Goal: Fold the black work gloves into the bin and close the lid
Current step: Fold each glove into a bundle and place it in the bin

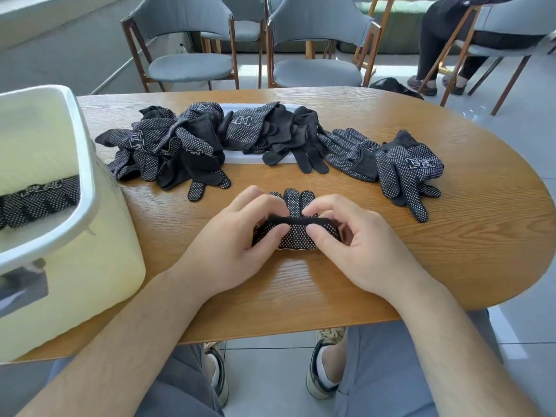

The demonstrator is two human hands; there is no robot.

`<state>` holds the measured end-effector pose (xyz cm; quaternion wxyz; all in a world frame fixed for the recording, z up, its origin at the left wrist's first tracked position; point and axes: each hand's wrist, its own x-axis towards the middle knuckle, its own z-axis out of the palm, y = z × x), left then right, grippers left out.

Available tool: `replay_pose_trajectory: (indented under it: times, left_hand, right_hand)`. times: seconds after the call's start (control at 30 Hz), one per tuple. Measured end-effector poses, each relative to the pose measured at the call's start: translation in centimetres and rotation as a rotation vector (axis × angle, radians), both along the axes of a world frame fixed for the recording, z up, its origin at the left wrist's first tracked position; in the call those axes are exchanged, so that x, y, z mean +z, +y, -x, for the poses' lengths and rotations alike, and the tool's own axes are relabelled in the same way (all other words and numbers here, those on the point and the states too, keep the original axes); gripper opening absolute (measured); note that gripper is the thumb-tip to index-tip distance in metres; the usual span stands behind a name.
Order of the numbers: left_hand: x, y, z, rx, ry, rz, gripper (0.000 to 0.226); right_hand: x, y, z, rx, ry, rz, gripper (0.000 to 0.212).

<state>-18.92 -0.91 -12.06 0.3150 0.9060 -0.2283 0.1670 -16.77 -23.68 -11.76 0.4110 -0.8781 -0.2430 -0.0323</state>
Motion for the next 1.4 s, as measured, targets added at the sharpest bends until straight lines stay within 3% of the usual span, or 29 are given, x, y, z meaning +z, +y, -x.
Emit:
replay_pose_trajectory:
  times: [0.17,0.37,0.47,0.67,0.8,0.93,1.07,1.17,1.27,1.4]
  left_hand:
    - [-1.1,0.3,-1.0,0.066,-0.192,-0.201,0.016]
    - [-0.8,0.6,-0.3,0.110,-0.113,-0.300,0.047]
    - [-0.7,0.9,-0.4,0.110,-0.075,-0.336,0.051]
    - [-0.9,0.8,-0.6,0.098,-0.090,-0.244,0.038]
    - [-0.3,0.9,-0.2,0.038,-0.044,-0.142,0.030]
    - [-0.3,0.6,-0.2,0.054,-0.009,-0.075,0.028]
    - [-0.5,0.1,-0.8,0.141,-0.089,-0.139,0.029]
    - [-0.7,0.1,-0.9,0.148,-0.167,-0.245,0.026]
    - [-1.0,0.3,-1.0,0.152,-0.120,-0.336,0.049]
    - [-1.3,0.5,-1.2,0.183,-0.081,-0.320,0.050]
  right_hand:
    - [-1.3,0.7,-1.0,-0.122,-0.180,0.101,0.021]
    - [-0.5,0.0,-0.3,-0.039,-0.179,0.275,0.056]
    - [-0.5,-0.3,-0.4,-0.029,-0.207,0.319,0.050]
    - [-0.5,-0.5,-0.6,-0.018,-0.169,0.266,0.049]
    - [0.1,-1.3,-0.2,0.002,-0.017,0.093,0.037]
    - [0.7,-1.3,-0.1,-0.036,0.070,0.060,0.026]
    - [1.1,-0.2,-1.4,-0.093,0.072,0.048,0.015]
    - [1.2,0.4,-2.4,-0.151,0.093,0.080,0.022]
    - [1.1,0.9,-2.8,-0.228,0.127,0.182,0.035]
    - [2.1,1.0,-2.6,-0.301,0.169,0.362,0.053]
